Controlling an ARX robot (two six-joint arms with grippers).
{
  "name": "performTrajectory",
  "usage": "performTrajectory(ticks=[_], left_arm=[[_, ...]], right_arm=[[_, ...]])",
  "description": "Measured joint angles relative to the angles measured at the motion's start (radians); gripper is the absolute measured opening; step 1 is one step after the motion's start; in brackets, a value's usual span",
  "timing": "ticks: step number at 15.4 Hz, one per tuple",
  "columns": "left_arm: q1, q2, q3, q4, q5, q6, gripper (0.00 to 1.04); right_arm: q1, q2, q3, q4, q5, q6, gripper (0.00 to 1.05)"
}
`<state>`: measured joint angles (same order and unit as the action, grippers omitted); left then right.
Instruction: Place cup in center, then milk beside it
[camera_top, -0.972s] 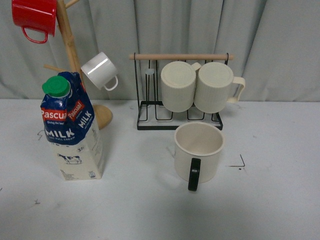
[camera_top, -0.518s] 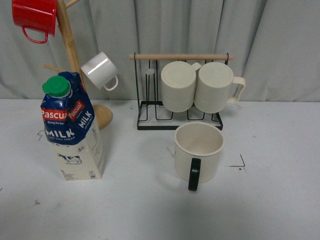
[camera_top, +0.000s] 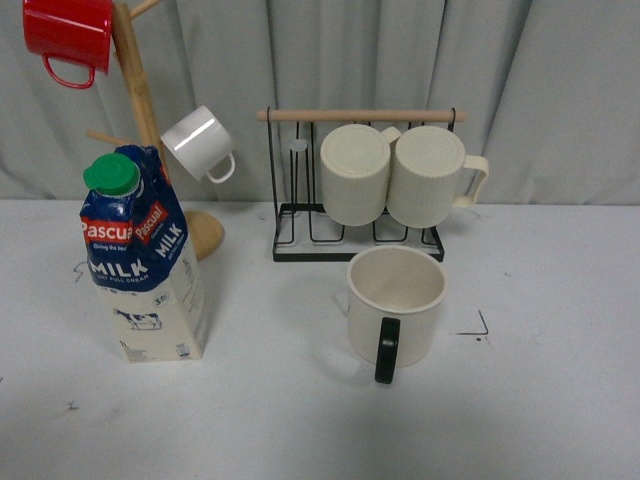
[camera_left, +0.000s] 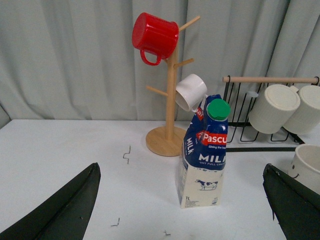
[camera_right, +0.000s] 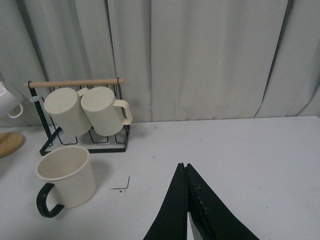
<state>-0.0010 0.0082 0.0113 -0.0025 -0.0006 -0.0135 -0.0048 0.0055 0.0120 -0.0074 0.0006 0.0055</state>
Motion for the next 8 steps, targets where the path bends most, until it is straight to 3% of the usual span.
performTrajectory(ticks=[2,8], left_arm=[[0.0,0.0,0.0,0.0,0.0,0.0,0.98],[0.0,0.0,0.0,-0.001,0.0,0.0,0.98]], right_arm=[[0.0,-0.001,0.0,0.005,0.0,0.0,0.02],[0.0,-0.001,0.0,0.004,0.0,0.0,0.7]])
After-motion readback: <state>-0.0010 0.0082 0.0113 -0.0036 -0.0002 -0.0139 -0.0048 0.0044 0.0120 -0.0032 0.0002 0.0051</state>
